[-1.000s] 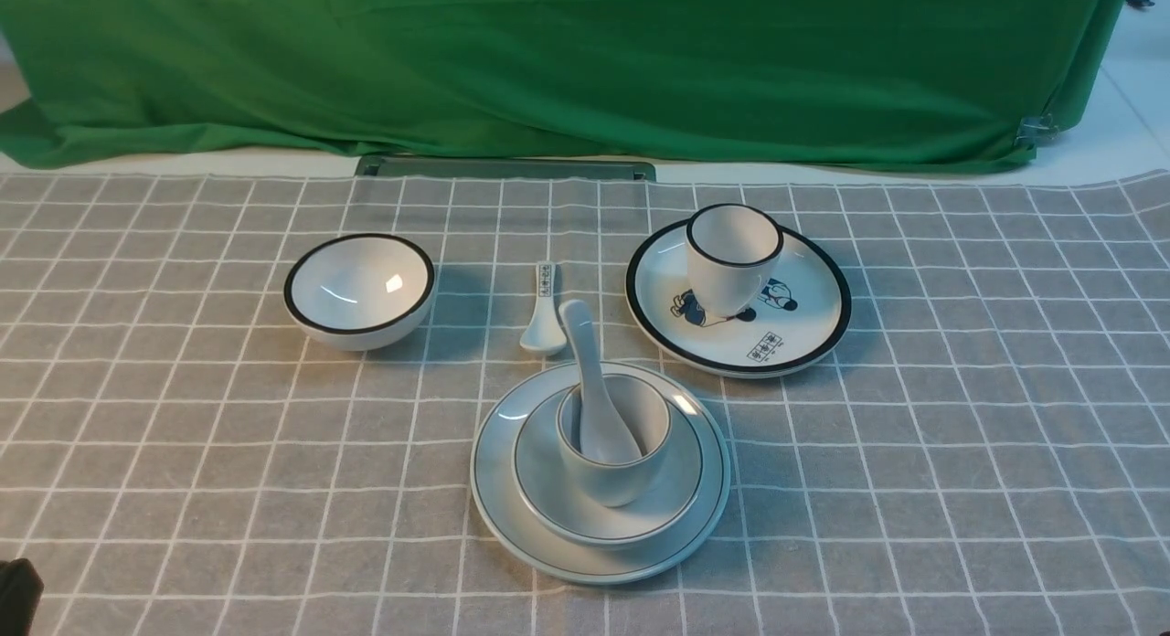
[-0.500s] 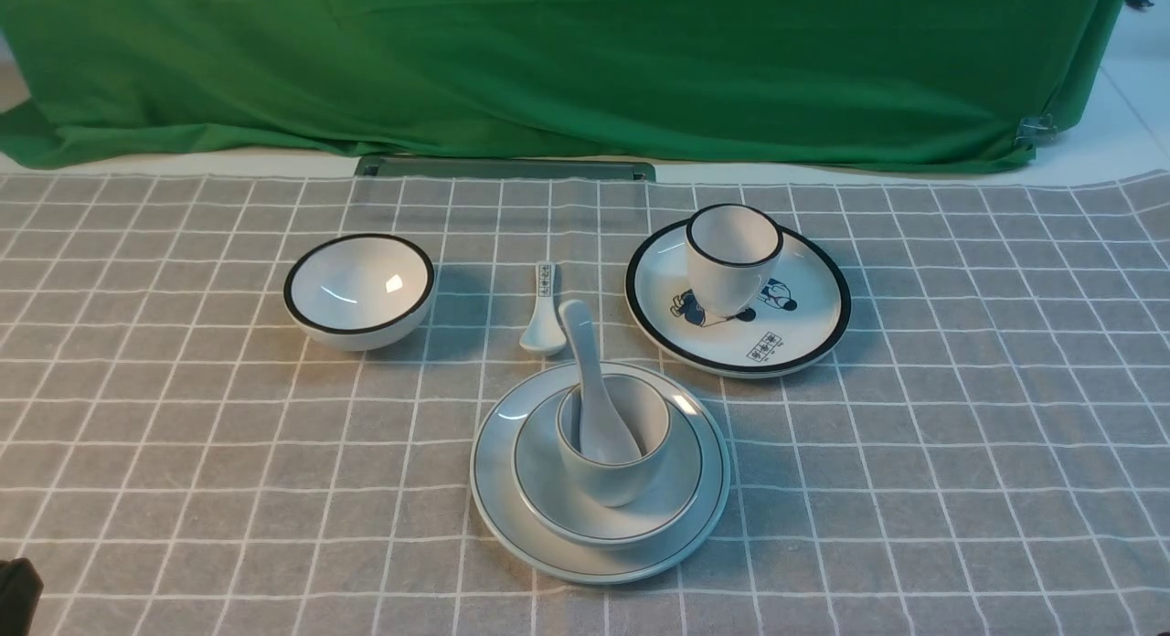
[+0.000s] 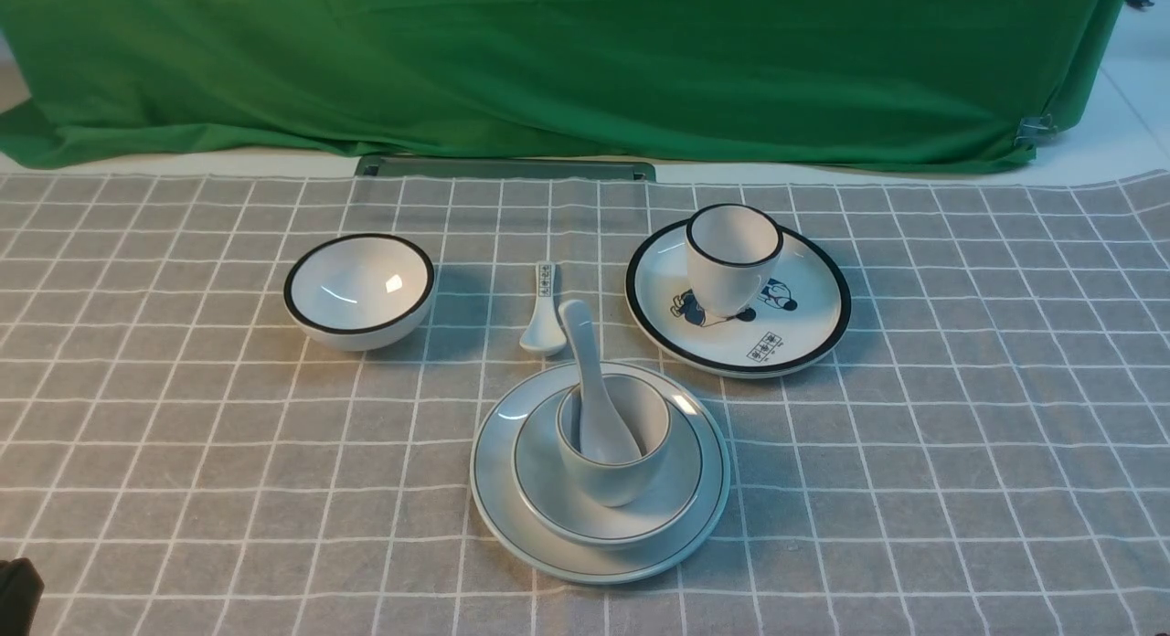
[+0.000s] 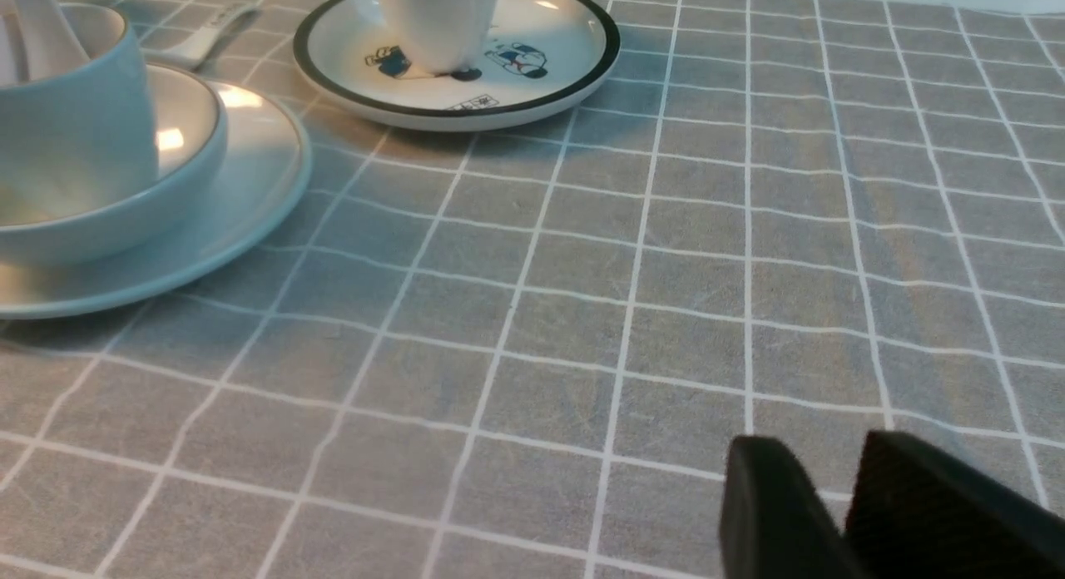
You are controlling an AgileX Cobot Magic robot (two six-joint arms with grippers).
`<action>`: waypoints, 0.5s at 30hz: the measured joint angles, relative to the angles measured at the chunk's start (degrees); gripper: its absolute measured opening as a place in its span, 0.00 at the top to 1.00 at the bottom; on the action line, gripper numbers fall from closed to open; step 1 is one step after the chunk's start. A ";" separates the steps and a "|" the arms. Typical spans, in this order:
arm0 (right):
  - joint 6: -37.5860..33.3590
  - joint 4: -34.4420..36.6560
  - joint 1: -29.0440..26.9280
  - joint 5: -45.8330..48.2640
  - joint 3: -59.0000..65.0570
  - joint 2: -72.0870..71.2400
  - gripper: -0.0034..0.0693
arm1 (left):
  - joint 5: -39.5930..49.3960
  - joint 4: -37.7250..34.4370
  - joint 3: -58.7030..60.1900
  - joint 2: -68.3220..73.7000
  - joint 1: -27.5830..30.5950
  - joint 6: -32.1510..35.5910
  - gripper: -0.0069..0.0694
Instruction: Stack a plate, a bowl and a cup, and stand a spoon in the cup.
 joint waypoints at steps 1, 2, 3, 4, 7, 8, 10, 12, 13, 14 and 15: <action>0.00 0.00 0.00 0.00 0.00 0.00 0.66 | 0.00 0.00 0.00 0.00 0.00 0.05 0.89; 0.00 0.00 0.00 0.00 0.00 0.00 0.66 | 0.00 0.00 0.00 0.00 0.00 0.05 0.89; 0.00 0.00 0.00 0.00 0.00 0.00 0.66 | 0.00 0.00 0.00 0.00 0.00 0.05 0.89; 0.00 0.00 0.00 0.00 0.00 0.00 0.66 | 0.00 0.00 0.00 0.00 0.00 0.05 0.89; 0.00 0.00 0.00 0.00 0.00 0.00 0.66 | 0.00 0.00 0.00 0.00 0.00 0.05 0.89; 0.00 0.00 0.00 0.00 0.00 0.00 0.66 | 0.00 0.00 0.00 0.00 0.00 0.05 0.89; 0.00 0.00 0.00 0.00 0.00 0.00 0.66 | 0.00 0.00 0.00 0.00 0.00 0.05 0.89; 0.00 0.00 0.00 0.00 0.00 0.00 0.66 | 0.00 0.00 0.00 0.00 0.00 0.05 0.89; 0.00 0.00 0.00 0.00 0.00 0.00 0.66 | 0.00 0.00 0.00 0.00 0.00 0.05 0.89; 0.00 0.00 0.00 0.00 0.00 0.00 0.66 | 0.00 0.00 0.00 0.00 0.00 0.05 0.89; 0.00 0.00 0.00 0.00 0.00 0.00 0.66 | 0.00 0.00 0.00 0.00 0.00 0.05 0.89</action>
